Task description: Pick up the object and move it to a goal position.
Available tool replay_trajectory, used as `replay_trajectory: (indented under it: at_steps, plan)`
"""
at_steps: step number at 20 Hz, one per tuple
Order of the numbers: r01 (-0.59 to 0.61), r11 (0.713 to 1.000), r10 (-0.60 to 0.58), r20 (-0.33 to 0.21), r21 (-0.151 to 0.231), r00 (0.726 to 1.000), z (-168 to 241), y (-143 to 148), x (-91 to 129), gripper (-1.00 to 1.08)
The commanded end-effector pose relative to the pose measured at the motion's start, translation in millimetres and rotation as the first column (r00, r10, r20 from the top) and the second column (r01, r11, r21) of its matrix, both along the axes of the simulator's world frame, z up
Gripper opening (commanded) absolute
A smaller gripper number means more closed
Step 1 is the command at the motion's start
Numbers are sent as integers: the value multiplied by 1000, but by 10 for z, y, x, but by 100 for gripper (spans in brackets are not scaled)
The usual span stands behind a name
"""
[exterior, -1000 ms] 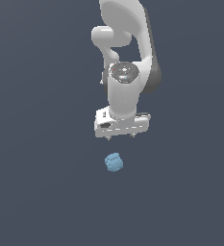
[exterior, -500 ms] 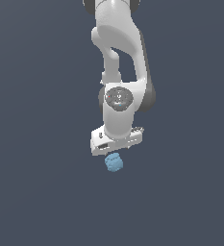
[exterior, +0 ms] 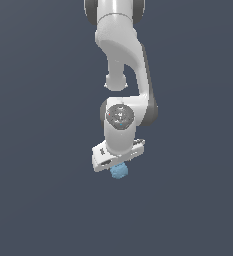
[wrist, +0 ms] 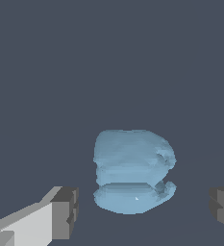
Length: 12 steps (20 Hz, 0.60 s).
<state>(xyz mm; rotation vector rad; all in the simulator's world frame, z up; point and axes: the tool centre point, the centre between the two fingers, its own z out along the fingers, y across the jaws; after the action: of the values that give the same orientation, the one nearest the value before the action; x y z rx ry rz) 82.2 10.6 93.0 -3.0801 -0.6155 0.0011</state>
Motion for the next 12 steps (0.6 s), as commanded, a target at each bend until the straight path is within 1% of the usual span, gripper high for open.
replay_trajectory:
  at_steps: [1,6,12]
  plan:
    - [-7,1000,7,1,0,1000,-14,-4,14,100]
    - [-3,1000,3,0,0,1000,-73,-3,5,100]
    - [-6,1000,6,1,0,1000,-383,-3,-1,100]
